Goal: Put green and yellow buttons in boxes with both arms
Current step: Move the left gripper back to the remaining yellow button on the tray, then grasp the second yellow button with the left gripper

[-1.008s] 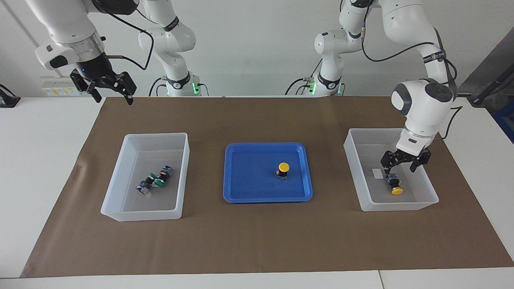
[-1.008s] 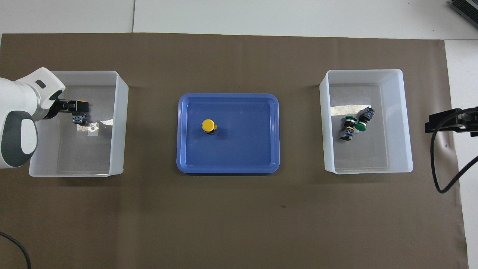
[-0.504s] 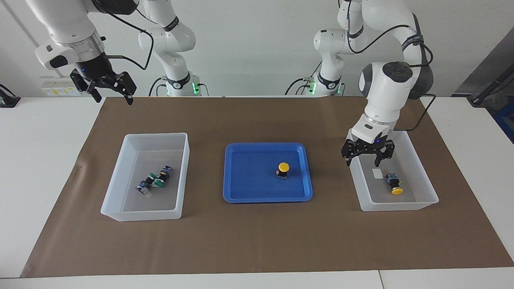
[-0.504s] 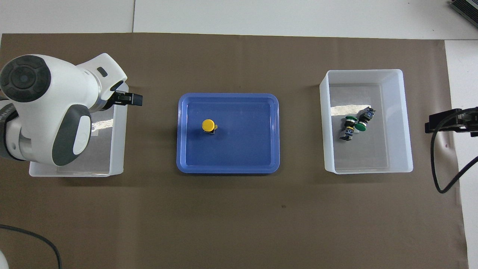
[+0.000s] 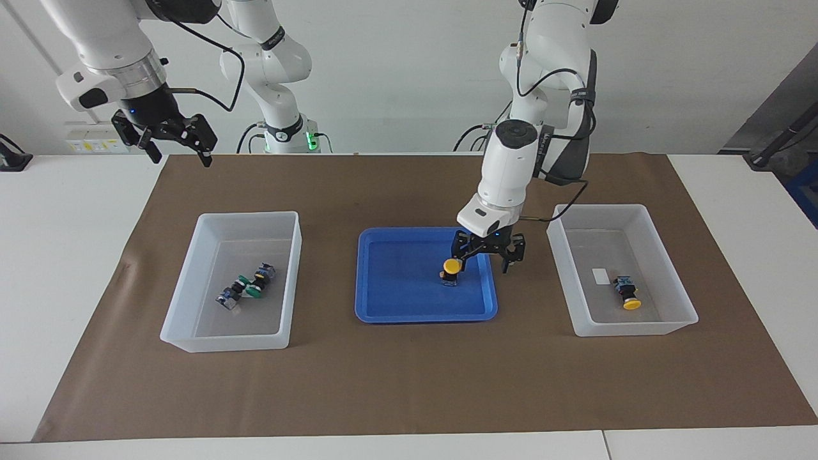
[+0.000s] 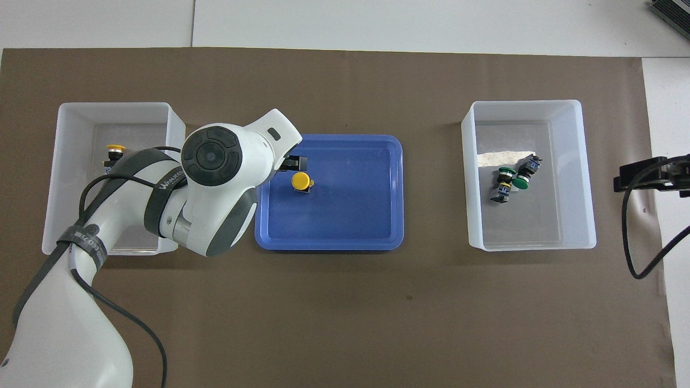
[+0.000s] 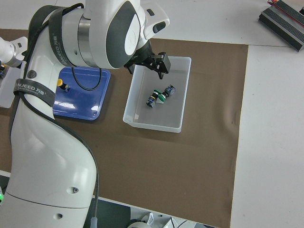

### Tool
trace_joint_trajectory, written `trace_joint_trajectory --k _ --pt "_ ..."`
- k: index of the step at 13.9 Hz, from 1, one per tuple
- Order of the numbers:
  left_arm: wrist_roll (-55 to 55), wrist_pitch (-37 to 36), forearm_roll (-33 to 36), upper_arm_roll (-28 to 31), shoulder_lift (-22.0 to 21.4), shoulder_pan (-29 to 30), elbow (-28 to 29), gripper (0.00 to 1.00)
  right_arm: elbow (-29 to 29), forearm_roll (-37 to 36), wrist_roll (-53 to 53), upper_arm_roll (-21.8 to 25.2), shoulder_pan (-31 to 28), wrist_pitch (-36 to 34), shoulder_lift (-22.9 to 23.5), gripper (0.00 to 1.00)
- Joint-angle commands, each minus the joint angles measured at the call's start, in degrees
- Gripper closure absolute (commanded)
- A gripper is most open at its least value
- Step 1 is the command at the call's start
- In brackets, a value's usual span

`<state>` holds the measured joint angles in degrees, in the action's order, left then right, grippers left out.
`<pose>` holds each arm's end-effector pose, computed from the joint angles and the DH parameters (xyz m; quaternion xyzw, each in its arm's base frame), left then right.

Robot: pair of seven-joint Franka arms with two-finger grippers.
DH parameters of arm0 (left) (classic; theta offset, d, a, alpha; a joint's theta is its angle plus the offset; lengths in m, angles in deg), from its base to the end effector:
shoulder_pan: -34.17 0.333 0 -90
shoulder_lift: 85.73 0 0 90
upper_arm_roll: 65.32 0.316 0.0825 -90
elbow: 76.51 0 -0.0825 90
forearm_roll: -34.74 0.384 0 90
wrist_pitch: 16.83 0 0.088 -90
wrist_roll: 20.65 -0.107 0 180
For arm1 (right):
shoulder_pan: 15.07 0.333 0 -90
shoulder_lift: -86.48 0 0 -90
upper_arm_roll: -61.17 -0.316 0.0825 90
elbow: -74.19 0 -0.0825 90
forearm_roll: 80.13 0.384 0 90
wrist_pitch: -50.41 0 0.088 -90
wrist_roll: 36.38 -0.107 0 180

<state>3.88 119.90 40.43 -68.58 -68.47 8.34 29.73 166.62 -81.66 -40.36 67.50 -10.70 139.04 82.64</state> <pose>0.5683 -0.3123 0.3834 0.9904 -0.0692 0.1165 0.0256 0.5307 -0.0232 0.6386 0.9986 -0.0520 0.0003 0.0097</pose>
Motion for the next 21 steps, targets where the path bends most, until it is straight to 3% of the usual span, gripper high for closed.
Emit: trace_joint_trajectory --k 1,11,12,15,16,18,21 --pt "2.9 6.1 0.1 1.1 3.7 -2.7 -0.3 0.0 1.0 -0.2 0.7 -0.2 -0.1 0.3 -1.1 0.0" --pt "5.8 10.8 0.2 1.1 5.1 -4.6 4.9 0.0 1.0 -0.2 0.7 -0.2 -0.1 0.3 -1.2 0.0" --pt "7.4 11.0 0.2 1.1 5.0 -4.8 5.2 0.07 1.0 -0.2 0.7 -0.2 -0.1 0.3 -1.2 0.0" --pt "8.5 10.0 0.2 1.1 4.7 -5.6 5.5 0.89 1.0 -0.2 0.7 -0.2 -0.1 0.3 -1.2 0.0" --pt "8.4 10.0 0.3 1.2 4.7 -5.6 5.3 1.0 1.0 -0.2 0.7 -0.2 -0.1 0.3 -1.2 0.0" --pt "8.0 8.5 0.3 1.2 2.4 -5.1 5.3 1.0 1.0 -0.2 0.7 -0.2 -0.1 0.3 -1.2 0.0" --pt "7.0 0.0 0.3 1.8 -5.1 -3.3 5.3 1.0 0.9 -0.2 0.7 -0.2 -0.1 0.3 -1.2 0.0"
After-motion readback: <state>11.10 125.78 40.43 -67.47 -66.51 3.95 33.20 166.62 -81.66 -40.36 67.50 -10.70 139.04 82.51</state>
